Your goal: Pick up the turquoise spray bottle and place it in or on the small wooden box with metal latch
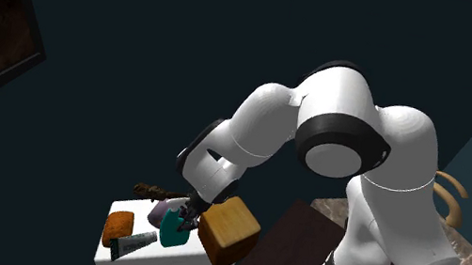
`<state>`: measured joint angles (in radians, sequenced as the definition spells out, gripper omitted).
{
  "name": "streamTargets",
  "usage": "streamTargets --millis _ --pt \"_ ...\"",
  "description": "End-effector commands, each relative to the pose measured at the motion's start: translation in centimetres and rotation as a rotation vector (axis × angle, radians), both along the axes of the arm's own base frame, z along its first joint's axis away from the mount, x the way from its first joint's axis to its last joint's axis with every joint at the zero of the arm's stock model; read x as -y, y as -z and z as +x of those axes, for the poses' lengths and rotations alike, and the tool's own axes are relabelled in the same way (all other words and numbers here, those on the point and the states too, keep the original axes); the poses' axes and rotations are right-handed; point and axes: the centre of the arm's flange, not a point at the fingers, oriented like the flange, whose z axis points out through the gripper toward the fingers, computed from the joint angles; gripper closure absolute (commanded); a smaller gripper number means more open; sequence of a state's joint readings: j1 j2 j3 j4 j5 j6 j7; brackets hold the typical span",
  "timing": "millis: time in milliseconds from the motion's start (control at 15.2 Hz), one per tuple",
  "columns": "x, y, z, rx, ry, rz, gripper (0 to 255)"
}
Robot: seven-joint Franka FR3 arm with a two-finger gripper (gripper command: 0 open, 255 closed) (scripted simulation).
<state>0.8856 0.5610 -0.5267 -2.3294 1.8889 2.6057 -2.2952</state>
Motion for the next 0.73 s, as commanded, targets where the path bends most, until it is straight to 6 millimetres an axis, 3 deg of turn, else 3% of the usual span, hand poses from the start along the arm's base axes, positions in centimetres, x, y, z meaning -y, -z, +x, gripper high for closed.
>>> streamTargets --millis 0,198,660 --pt "0.0 0.0 0.0 0.0 0.0 0.0 255" --pt "0.0 0.0 0.0 0.0 0.0 0.0 255" --pt "0.0 -3.7 0.0 0.0 0.0 0.0 255"
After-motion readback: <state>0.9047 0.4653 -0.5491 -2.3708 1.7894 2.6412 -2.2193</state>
